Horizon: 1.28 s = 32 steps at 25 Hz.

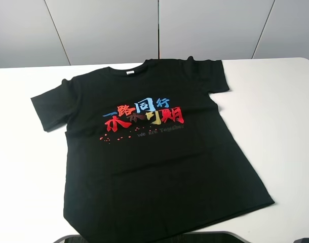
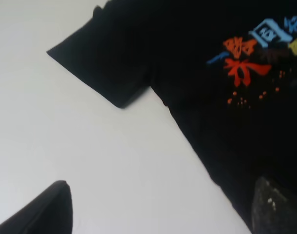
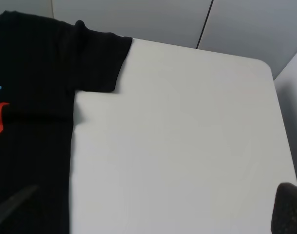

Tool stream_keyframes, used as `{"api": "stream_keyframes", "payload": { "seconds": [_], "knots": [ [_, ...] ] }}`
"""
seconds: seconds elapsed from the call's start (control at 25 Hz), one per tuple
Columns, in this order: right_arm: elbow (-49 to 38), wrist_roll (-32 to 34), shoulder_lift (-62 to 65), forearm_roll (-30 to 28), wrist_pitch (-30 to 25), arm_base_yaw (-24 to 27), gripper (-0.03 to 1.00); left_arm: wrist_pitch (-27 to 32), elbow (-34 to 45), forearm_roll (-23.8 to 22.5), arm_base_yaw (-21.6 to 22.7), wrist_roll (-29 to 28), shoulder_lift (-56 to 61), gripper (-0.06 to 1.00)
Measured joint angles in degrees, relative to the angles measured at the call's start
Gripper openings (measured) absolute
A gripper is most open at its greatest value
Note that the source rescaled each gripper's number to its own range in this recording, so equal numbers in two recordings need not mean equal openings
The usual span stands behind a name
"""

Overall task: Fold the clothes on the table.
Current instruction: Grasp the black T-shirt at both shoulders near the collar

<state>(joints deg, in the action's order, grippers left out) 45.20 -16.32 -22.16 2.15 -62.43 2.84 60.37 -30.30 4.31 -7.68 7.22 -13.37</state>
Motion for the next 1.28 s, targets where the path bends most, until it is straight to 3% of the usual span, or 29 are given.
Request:
{"api": "stream_keyframes", "payload": {
  "seconds": [0.2, 0.36, 0.48, 0.76, 1.0, 1.12, 1.28],
  "knots": [
    [8.9, -5.6, -16.6, 0.2, -0.7, -0.8, 1.0, -12.4, -3.7, 3.0, 0.0, 11.7, -11.9, 1.0],
    [13.6, -9.8, -28.4, 1.7, -0.6, -3.3, 1.0, -16.8, -7.2, 4.4, 0.0, 20.1, -23.1, 1.0],
    [16.2, -11.6, -36.8, 1.9, -0.6, -6.5, 1.0, -17.3, -8.9, 4.3, 0.0, 25.5, -31.7, 1.0],
    [20.4, -15.1, -55.4, 1.9, 0.2, -16.1, 1.0, -17.9, -12.5, 4.2, 0.0, 29.8, -49.5, 1.0],
    [25.3, -18.3, -69.8, 2.5, 3.8, -16.9, 1.0, -17.9, -15.9, 4.4, -0.4, 31.5, -59.9, 1.0],
    [28.4, -21.8, -75.4, 4.0, 5.5, -17.0, 1.0, -17.1, -17.4, 4.0, -3.0, 34.0, -64.2, 1.0],
    [31.8, -27.7, -81.7, 4.9, 6.4, -17.1, 1.0, -15.2, -19.4, -1.0, -8.4, 36.5, -70.4, 1.0]
  ]
}}
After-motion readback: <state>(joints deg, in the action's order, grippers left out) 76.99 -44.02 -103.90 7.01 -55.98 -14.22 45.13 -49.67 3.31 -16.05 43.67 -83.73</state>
